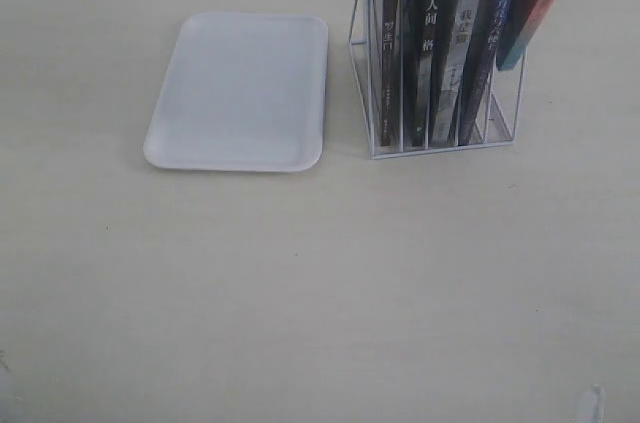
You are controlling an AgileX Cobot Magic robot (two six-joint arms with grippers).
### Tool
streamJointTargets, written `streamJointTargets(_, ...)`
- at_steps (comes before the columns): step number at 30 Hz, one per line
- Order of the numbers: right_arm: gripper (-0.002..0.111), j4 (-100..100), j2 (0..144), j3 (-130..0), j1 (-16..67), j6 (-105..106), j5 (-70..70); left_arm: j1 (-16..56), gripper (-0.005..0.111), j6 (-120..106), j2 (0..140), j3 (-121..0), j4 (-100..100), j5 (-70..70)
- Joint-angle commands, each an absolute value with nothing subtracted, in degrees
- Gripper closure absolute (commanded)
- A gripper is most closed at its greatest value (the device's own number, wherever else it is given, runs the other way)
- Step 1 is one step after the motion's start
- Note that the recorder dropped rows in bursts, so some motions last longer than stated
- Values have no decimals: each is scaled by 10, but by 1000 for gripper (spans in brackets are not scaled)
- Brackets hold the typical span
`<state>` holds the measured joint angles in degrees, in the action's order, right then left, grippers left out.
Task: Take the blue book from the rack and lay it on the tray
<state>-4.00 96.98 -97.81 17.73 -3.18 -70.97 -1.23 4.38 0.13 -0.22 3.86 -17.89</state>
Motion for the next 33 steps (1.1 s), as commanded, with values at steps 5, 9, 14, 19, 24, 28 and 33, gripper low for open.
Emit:
streamJointTargets(5, 108, -46, 956, -992, 178, -37, -700, -8, 101, 43, 0, 0, 40, -175)
streamJointTargets(9, 108, -46, 956, -992, 178, -37, -700, -8, 101, 43, 0, 0, 40, -175)
streamJointTargets(14, 108, -46, 956, -992, 178, -37, -700, -8, 101, 43, 0, 0, 40, -175)
streamJointTargets(19, 108, -44, 956, -992, 178, -39, -700, -8, 101, 43, 0, 0, 40, -175)
streamJointTargets(24, 108, -18, 967, -992, 178, -39, -700, -8, 101, 43, 0, 0, 40, -175)
streamJointTargets(28, 108, -20, 984, -992, 178, -39, -700, -8, 101, 43, 0, 0, 40, -175)
streamJointTargets(33, 108, -19, 1007, -992, 178, -39, -700, -8, 101, 43, 0, 0, 40, -175)
